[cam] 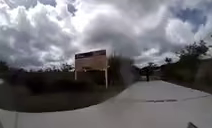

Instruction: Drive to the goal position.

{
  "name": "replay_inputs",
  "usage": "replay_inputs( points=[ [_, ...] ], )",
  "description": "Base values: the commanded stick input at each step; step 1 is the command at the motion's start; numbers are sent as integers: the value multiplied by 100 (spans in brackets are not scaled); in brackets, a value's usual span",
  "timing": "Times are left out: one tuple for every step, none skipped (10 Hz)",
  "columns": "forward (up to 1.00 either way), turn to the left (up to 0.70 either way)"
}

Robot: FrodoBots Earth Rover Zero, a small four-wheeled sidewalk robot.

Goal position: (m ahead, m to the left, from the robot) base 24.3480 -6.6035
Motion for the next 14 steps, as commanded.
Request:
replay_inputs(
  points=[
    [60,-12],
    [60,-12],
    [60,-12],
    [60,-12],
    [58,-12],
    [55,-11],
    [53,-19],
    [52,-25],
    [52,-25],
    [52,-25],
    [52,-25],
    [52,-25],
    [52,-25],
    [52,-25]
  ],
)
